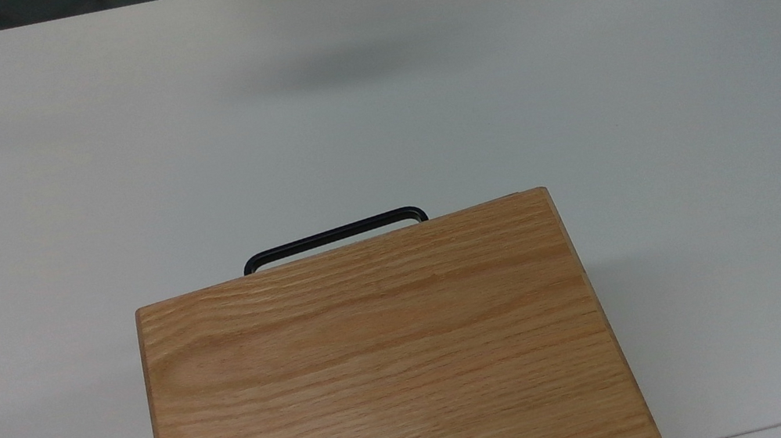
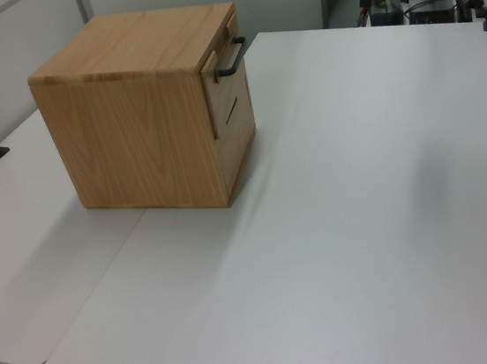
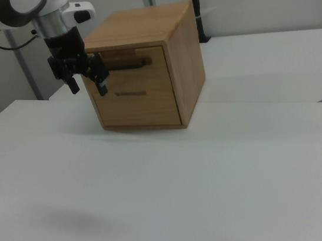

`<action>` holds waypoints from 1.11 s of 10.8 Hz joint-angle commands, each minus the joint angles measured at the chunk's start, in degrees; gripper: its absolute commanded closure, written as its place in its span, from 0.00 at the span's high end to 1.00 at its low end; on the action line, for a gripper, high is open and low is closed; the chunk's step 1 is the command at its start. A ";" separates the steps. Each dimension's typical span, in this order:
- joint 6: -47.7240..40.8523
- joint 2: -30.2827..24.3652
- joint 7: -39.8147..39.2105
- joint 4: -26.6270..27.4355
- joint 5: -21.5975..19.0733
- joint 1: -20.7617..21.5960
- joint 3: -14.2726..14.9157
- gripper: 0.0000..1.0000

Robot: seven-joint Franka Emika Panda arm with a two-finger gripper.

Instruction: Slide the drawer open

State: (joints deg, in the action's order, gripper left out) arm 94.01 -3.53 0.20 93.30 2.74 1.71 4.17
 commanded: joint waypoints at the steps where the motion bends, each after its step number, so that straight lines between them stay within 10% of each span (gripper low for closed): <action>1: 1.26 -0.33 -1.08 0.74 -0.54 0.23 0.14 1.00; 7: 1.70 0.28 4.00 0.57 -1.07 0.14 0.14 1.00; 12: 9.85 1.15 34.43 0.48 -1.33 0.31 -0.91 1.00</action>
State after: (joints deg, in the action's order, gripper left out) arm 98.12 -3.13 19.54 93.31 2.49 1.72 4.01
